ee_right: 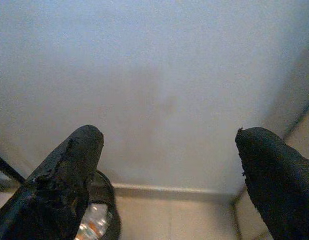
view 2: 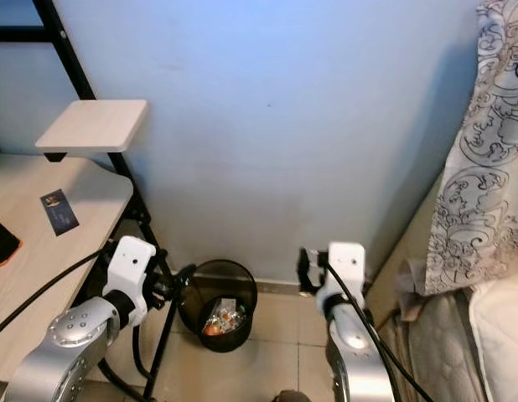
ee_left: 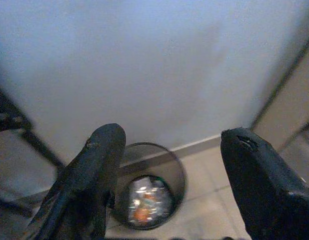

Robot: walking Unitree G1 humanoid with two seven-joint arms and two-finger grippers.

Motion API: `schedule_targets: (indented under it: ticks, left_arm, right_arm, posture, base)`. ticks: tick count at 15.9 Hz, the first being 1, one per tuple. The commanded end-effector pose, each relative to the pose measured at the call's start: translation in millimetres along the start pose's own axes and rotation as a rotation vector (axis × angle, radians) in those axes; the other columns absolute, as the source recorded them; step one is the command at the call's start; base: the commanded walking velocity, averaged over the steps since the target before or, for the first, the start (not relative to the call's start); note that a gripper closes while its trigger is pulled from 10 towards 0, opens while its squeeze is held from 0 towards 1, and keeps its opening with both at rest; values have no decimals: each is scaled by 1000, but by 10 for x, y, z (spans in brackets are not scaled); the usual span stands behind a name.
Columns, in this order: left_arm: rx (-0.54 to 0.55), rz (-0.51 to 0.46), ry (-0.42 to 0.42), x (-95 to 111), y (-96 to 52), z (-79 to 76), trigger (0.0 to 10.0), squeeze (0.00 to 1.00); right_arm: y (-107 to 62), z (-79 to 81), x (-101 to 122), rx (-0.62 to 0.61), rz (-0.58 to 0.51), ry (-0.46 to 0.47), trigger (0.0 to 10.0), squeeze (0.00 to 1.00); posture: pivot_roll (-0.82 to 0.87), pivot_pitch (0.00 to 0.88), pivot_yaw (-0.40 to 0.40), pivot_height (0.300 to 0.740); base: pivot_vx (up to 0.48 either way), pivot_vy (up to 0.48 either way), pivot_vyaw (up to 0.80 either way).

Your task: Clean up the room

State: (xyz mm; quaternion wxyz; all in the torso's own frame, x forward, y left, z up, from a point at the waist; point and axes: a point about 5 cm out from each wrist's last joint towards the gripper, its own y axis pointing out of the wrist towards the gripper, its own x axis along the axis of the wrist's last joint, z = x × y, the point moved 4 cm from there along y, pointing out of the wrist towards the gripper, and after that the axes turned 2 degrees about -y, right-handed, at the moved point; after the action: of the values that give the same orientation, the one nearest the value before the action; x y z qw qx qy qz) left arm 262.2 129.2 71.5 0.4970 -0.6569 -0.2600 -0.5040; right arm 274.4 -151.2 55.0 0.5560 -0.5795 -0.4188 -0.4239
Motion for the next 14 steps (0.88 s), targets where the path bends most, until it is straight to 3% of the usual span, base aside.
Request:
schedule_targets:
  ticks: [1, 2, 4, 6, 8, 9, 11, 14]
  left_arm:
    - [43, -6, 16, 35, -23, 79, 10000, 0]
    - [110, -12, 36, 55, -54, 166, 10000, 0]
    - [203, -62, -20, 68, -110, 239, 10000, 0]
    - [290, -73, -65, 9, -282, 394, 10000, 0]
    - [305, -49, 6, -24, -398, 438, 10000, 0]
    - [332, -49, -27, -75, -471, 520, 10000, 0]
    - [316, -41, 7, -56, -511, 518, 10000, 0]
    - [303, -36, 45, -70, -527, 498, 10000, 0]
  right_arm:
    - [-43, 1, 22, -4, 2, 15, 10000, 0]
    - [-91, -56, 24, -23, 0, 7, 10000, 0]
    - [-158, -180, 34, -25, 9, -20, 10000, 0]
    - [-260, -224, 1, -25, 24, -27, 10000, 0]
    - [-373, -293, -110, -70, 66, 0, 10000, 0]
    - [-418, -224, -155, -71, 77, 19, 10000, 0]
    - [-454, -151, -141, -55, 78, 32, 10000, 0]
    - [-467, -164, -176, -54, 80, 9, 10000, 0]
  posture:
    - [-73, 0, 72, 740]
    - [-85, 0, 77, 740]
    - [-89, 0, 63, 740]
    - [-66, 0, 53, 740]
    - [-52, 0, 51, 740]
    - [-61, 0, 70, 740]
    - [-40, 0, 68, 740]
    - [-19, 0, 67, 740]
  base:
    - [0, 0, -800]
    - [0, 0, -800]
    - [0, 0, -400]
    - [0, 0, 0]
    - [0, 0, -400]
    - [0, 0, -800]
    - [0, 0, -800]
    - [0, 0, -800]
